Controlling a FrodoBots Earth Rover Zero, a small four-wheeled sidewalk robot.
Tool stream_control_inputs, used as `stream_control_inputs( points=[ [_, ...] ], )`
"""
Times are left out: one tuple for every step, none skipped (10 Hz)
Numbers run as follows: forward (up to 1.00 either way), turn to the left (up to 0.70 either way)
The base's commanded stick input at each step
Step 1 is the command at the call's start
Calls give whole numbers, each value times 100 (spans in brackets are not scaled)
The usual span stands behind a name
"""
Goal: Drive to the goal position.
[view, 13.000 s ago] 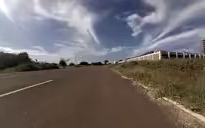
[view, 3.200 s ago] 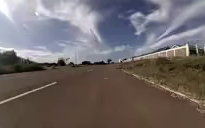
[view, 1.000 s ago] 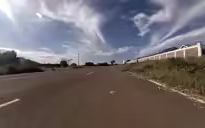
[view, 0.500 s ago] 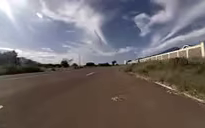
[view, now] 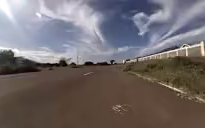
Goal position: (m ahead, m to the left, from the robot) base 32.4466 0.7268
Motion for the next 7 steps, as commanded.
stream_control_inputs(
  points=[
    [85, 0],
    [85, 0],
    [85, 0],
    [85, 0],
    [85, 0],
    [85, 0],
    [85, 0]
  ],
)
